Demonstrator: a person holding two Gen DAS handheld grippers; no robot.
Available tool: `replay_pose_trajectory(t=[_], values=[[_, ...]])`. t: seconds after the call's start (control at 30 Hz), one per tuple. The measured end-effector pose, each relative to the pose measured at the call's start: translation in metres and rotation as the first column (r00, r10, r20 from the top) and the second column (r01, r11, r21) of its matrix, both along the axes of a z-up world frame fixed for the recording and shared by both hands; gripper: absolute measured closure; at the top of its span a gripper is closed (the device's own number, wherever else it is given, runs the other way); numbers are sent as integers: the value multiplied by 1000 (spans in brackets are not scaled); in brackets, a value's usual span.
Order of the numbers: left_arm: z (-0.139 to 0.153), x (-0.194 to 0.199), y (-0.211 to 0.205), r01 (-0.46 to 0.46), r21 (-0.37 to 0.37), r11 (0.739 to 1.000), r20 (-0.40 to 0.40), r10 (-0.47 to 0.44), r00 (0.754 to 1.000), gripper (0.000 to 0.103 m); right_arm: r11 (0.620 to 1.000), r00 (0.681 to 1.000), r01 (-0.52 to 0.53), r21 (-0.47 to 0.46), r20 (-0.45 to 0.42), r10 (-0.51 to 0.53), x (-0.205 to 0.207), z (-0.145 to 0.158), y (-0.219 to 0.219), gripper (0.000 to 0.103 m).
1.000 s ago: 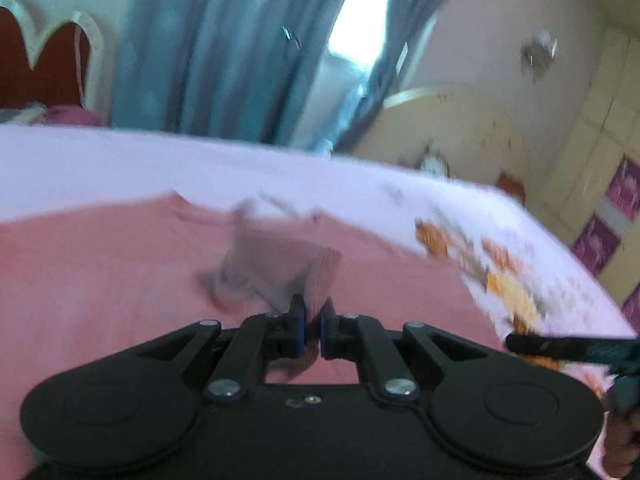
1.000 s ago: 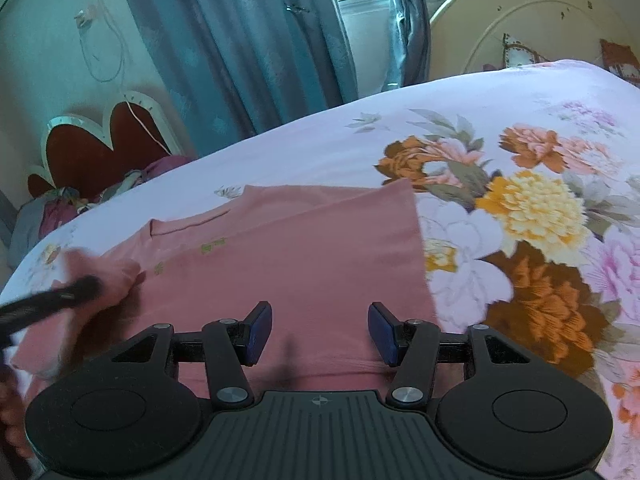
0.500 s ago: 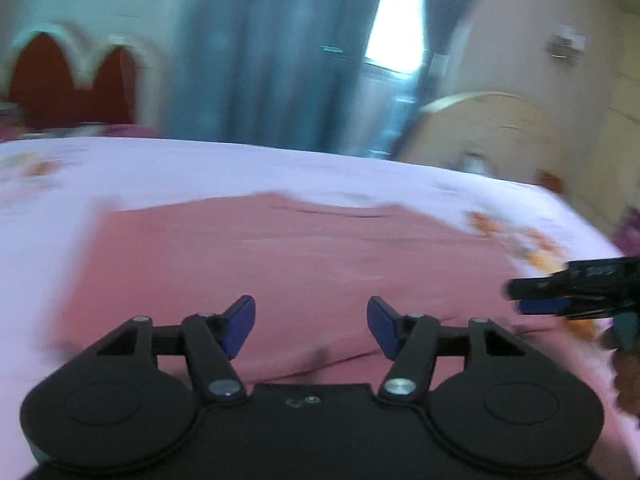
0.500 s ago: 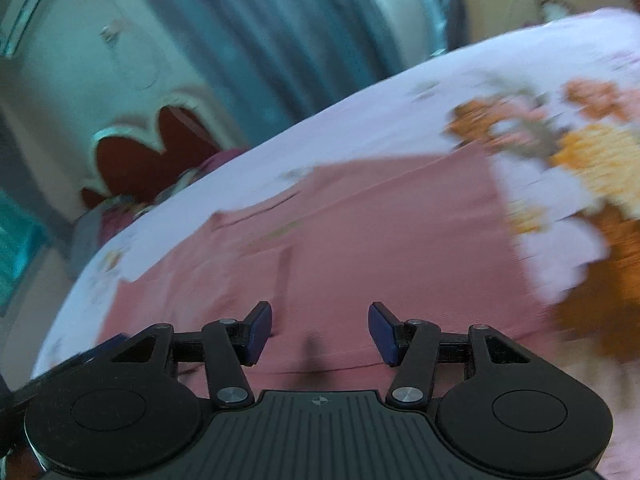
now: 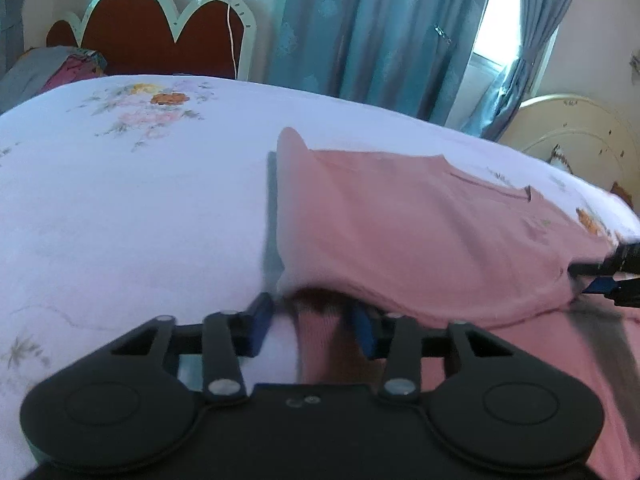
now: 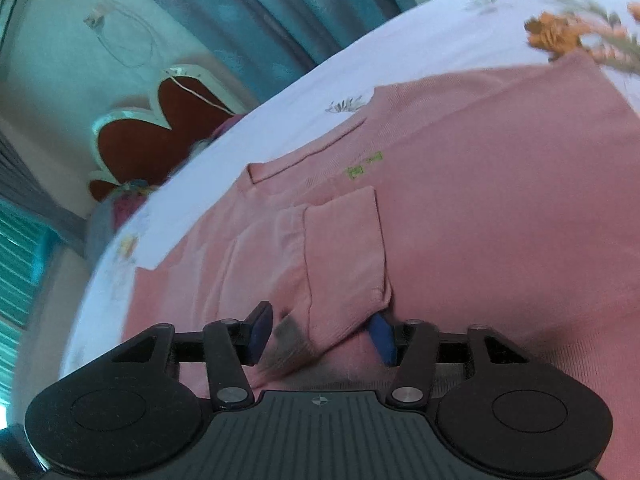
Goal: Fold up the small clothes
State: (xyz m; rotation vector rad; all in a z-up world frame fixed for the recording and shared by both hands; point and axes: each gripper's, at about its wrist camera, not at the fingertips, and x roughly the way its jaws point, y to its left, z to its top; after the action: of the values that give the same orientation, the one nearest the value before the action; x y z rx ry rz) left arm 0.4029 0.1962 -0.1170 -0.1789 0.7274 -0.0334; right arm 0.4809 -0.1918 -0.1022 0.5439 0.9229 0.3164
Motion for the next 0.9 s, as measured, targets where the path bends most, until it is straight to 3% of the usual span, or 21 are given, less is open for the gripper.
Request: replay_pose_trajectory(t=[0.03,0.1,0.23,0.3,0.37,0.4,0.47,0.77,0.9], values=[[-2,2,2,1,-15,1000,-4,-1,1000,80,1000,1000,-16,-13,5,16,0,2,4,96],[-3,4,7,15,-20,1000,-16,-15,1000,88,997,997,-32,-64,67,36,-3,16,10,98],[-5,5,12,56,-28,998,-15,-56,998,90,994,957,63,-85,286,-36,-31,66,-8,98],[-5,4,12,69,-23,997,-12,-69,998,91,980,934,126,-152,352,-65,-45,76,-18,98],[-5,3,11,79,-21,997,-12,-80,997,91,956,961,122,-268,273,-46,-40,51,-23,98],[-5,3,11,84,-20,996,-12,-84,996,91,952,979,106,-287,197,-50,-34,31,-26,98],[-5,5,11,92,-18,996,-15,-93,996,91,957,987,101,-272,145,-62,-34,8,-29,98],[-6,6,12,107,-25,994,-18,-107,994,91,963,981,145,-226,163,-110,-50,2,-32,98],[-6,7,16,106,-43,993,-21,-107,994,91,961,988,128,-246,118,-101,-46,-2,-24,98]])
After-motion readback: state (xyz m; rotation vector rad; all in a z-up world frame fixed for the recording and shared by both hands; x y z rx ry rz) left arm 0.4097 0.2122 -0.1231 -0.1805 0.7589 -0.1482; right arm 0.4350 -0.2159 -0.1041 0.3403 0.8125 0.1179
